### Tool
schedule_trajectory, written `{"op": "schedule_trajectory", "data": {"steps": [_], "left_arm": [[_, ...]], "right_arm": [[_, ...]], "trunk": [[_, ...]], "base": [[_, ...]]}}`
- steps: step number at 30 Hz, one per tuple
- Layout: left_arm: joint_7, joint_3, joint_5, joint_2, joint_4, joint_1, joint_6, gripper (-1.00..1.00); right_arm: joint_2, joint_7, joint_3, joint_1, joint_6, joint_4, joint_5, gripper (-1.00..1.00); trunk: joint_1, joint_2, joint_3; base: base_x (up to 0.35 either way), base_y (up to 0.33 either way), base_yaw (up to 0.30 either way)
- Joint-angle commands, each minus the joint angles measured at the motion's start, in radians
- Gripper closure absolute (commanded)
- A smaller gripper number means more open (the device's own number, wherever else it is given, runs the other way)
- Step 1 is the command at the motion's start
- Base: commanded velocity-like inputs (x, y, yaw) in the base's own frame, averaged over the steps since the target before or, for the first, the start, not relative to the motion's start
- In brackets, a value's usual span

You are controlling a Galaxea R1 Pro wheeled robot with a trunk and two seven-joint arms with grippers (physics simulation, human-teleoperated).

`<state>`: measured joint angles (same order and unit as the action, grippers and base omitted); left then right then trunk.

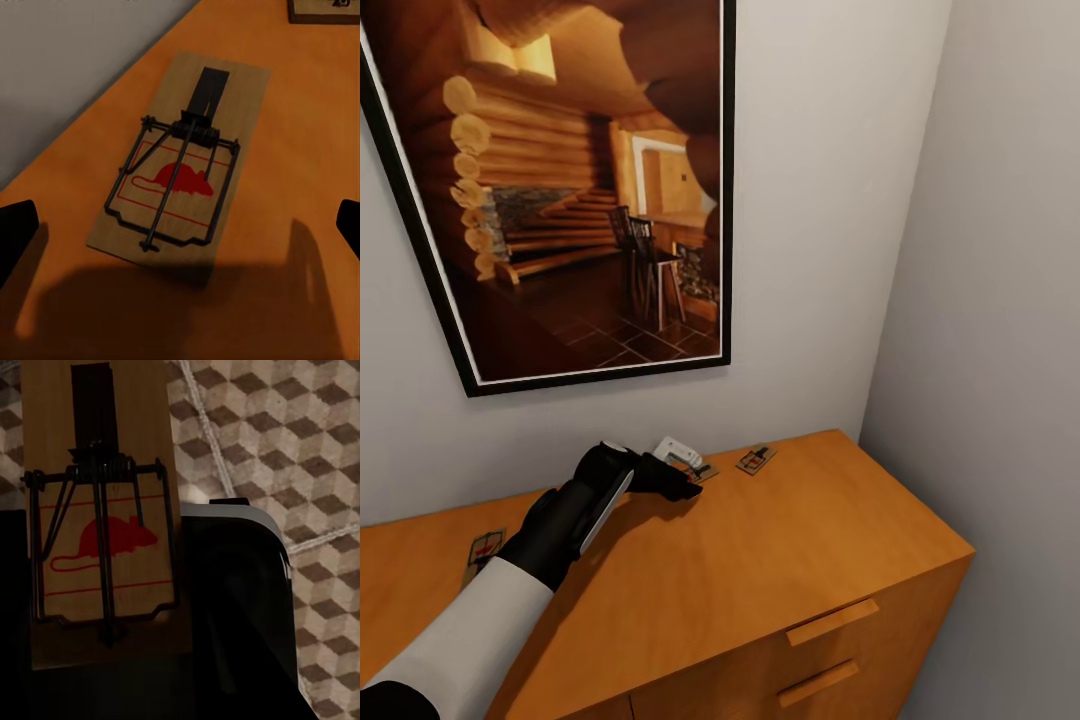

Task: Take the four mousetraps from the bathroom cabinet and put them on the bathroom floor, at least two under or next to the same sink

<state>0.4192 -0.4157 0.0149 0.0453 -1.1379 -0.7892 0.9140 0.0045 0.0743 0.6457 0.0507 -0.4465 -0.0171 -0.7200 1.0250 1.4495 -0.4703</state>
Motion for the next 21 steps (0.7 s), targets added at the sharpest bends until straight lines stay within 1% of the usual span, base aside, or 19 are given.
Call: {"op": "schedule_trajectory", "data": {"steps": [1,15,21], "left_arm": [[0.003,-0.002,0.002,0.001,-0.001,-0.001,0.004,-1.0],[0.005,-0.001,0.002,0.001,-0.001,-0.001,-0.002,-1.0],[0.005,-0.001,0.001,0.001,0.002,-0.001,-0.032,-1.0]], "right_arm": [[0.0,0.01,0.003,0.0,-0.003,0.0,-0.015,1.0],[0.0,0.01,0.003,0.0,-0.003,0.0,-0.015,1.0],[0.0,0.01,0.003,0.0,-0.003,-0.001,-0.015,1.0]], "trunk": [[0.0,0.001,-0.001],[0.0,0.001,-0.001],[0.0,0.001,-0.001]], "base": [[0.0,0.0,0.0],[0.0,0.0,0.0],[0.0,0.0,0.0]]}}
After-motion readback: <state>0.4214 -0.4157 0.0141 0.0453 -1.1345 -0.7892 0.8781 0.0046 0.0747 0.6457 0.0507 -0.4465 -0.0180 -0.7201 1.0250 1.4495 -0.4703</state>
